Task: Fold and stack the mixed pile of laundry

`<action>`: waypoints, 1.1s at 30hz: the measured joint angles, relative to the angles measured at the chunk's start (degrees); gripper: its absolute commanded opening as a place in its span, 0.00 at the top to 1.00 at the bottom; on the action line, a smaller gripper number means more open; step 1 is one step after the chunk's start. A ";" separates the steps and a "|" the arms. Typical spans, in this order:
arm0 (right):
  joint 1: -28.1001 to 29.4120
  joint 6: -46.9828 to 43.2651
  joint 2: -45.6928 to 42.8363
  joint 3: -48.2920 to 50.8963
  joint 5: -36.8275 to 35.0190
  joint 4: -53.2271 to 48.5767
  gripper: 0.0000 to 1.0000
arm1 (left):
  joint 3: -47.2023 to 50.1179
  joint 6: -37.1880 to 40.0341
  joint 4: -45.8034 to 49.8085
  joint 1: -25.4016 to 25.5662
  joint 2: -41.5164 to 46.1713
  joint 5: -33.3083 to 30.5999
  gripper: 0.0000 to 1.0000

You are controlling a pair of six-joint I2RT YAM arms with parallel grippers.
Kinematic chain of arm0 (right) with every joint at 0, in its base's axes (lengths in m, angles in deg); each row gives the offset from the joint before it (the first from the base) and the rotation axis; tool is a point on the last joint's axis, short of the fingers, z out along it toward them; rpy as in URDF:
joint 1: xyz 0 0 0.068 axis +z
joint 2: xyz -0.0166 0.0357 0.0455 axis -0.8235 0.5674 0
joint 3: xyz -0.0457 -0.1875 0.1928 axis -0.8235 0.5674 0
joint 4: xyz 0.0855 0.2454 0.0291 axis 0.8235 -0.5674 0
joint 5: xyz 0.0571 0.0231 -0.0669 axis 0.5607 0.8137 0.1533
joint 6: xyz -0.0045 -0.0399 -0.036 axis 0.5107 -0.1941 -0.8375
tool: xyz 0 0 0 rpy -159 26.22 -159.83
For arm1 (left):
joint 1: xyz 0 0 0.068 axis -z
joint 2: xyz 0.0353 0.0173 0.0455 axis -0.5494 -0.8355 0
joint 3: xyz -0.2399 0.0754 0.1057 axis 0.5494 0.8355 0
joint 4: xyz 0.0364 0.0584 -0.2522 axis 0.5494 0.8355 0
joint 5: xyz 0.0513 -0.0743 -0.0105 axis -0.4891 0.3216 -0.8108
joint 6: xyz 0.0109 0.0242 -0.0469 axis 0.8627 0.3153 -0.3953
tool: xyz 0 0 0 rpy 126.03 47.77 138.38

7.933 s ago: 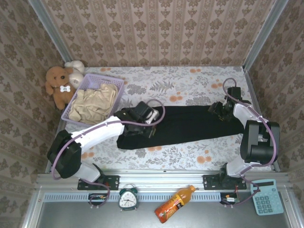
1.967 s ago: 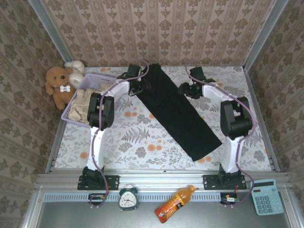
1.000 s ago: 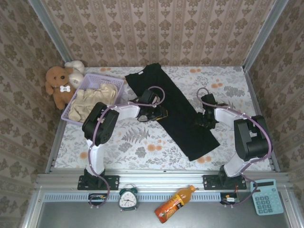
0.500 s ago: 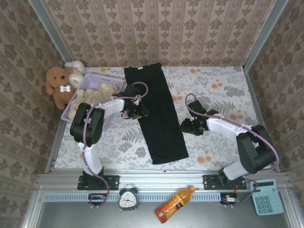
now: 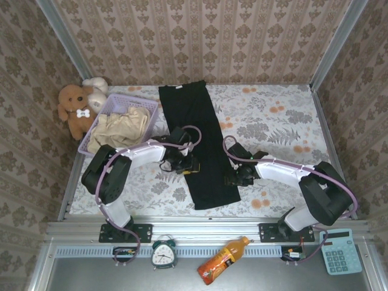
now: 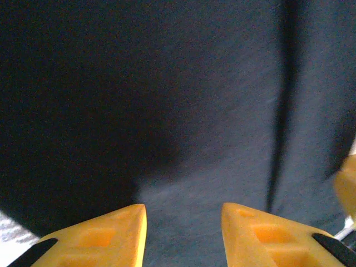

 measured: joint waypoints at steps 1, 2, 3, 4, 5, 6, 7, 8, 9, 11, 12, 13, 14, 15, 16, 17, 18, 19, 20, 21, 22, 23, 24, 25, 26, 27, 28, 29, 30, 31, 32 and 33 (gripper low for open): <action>0.00 0.28 0.39 0.00 -0.31 0.07 0.78 | 0.92 -0.37 -0.31 0.04 -0.11 0.20 0.59; 0.00 0.61 0.52 -0.02 -0.61 0.02 0.81 | 0.98 -0.76 -0.83 -0.02 -0.07 0.46 0.59; 0.00 0.83 0.52 -0.02 -0.72 0.07 0.87 | 0.98 -1.03 -1.36 0.04 0.00 0.46 0.59; 0.00 0.76 0.55 -0.02 -0.83 0.09 0.94 | 1.05 -1.18 -1.57 0.07 0.00 0.46 0.59; 0.00 1.14 0.59 -0.02 -1.25 0.09 1.00 | 1.22 -1.22 -1.84 0.11 0.00 0.44 0.59; 0.00 1.33 0.68 -0.04 -1.38 0.07 1.00 | 1.40 -1.22 -2.03 0.09 -0.02 0.39 0.59; 0.00 1.46 0.66 -0.13 -1.55 0.11 1.00 | 1.60 -1.22 -2.25 0.09 0.00 0.26 0.59; 0.00 1.38 0.68 -0.17 -1.64 0.09 1.00 | 1.66 -1.22 -2.32 0.09 0.00 0.22 0.59; 0.00 1.25 0.66 -0.20 -1.70 0.04 1.00 | 1.70 -1.20 -2.45 0.09 0.00 0.17 0.59; -0.02 1.25 0.48 -0.24 -1.99 -0.26 1.00 | 2.03 -1.20 -2.75 0.04 0.00 0.17 0.59; -0.02 1.25 0.20 -0.24 -2.32 -0.98 1.00 | 2.08 -1.20 -2.89 0.00 0.00 0.17 0.59; -0.07 1.25 -0.17 -0.24 -2.62 -1.55 1.00 | 2.08 -1.20 -2.89 0.00 0.00 0.17 0.59; -0.24 1.25 -0.98 -0.24 -2.95 -2.56 1.00 | 2.10 -1.18 -2.91 0.00 0.00 0.15 0.60; -0.44 1.25 -1.81 -0.24 -3.04 -3.06 1.00 | 2.14 -1.18 -2.91 -0.02 0.00 0.11 0.59; -0.70 1.27 -2.82 -0.24 -3.04 -3.45 1.00 | 2.14 -1.16 -2.91 -0.02 0.00 0.07 0.59; -1.03 1.31 -4.00 -0.24 -3.02 -3.98 1.00 | 2.14 -1.16 -2.91 -0.02 0.00 0.02 0.59; -1.53 1.44 -5.35 -0.22 -2.93 -4.44 1.00 | 2.12 -1.01 -2.89 -0.02 0.00 0.00 0.60; -1.99 1.46 -6.27 -0.22 -2.93 -4.55 1.00 | 2.12 -0.92 -2.84 -0.02 0.00 -0.02 0.60; -2.62 1.46 -7.26 -0.17 -2.71 -4.55 1.00 | 2.12 -0.76 -2.82 -0.02 0.00 -0.07 0.60; -3.30 1.51 -7.91 -0.09 -2.45 -4.48 1.00 | 2.12 -0.63 -2.78 -0.02 0.00 -0.13 0.60; -4.04 1.66 -8.33 0.17 -1.99 -4.39 1.00 | 2.10 -0.44 -2.69 -0.02 0.00 -0.22 0.60; -4.79 1.81 -8.55 0.61 -1.66 -4.39 1.00 | 2.10 -0.24 -2.67 -0.02 0.00 -0.31 0.60; -5.60 2.05 -8.57 1.18 -1.22 -4.33 1.00 | 2.05 -0.04 -2.60 -0.02 0.02 -0.44 0.60; -6.23 2.10 -8.55 1.70 -0.87 -4.11 1.00 | 2.05 0.11 -2.56 -0.02 0.02 -0.50 0.60; -6.93 2.16 -8.48 2.23 -0.15 -3.96 1.00 | 2.05 0.15 -2.54 -0.02 0.02 -0.52 0.60; -7.56 2.25 -8.33 2.60 0.39 -3.89 1.00 | 2.05 0.17 -2.51 -0.02 0.02 -0.55 0.60; -7.93 2.25 -8.07 2.67 0.72 -3.87 0.98 | 2.05 0.17 -2.49 -0.02 0.02 -0.59 0.60; -8.31 2.10 -7.43 2.67 1.29 -3.63 0.96 | 2.05 0.17 -2.49 -0.02 0.02 -0.59 0.60; -8.48 2.03 -6.80 2.67 1.68 -3.37 0.91 | 2.05 0.17 -2.49 -0.02 0.02 -0.61 0.60; -8.55 1.84 -6.14 2.60 2.01 -3.26 0.84 | 2.03 0.17 -2.49 -0.02 0.02 -0.61 0.60; -8.55 1.57 -5.60 2.60 2.21 -3.06 0.82 | 2.03 0.17 -2.47 -0.02 0.02 -0.61 0.60; -8.55 1.40 -4.94 2.60 2.47 -2.89 0.82 | 2.01 0.17 -2.45 -0.02 0.04 -0.61 0.60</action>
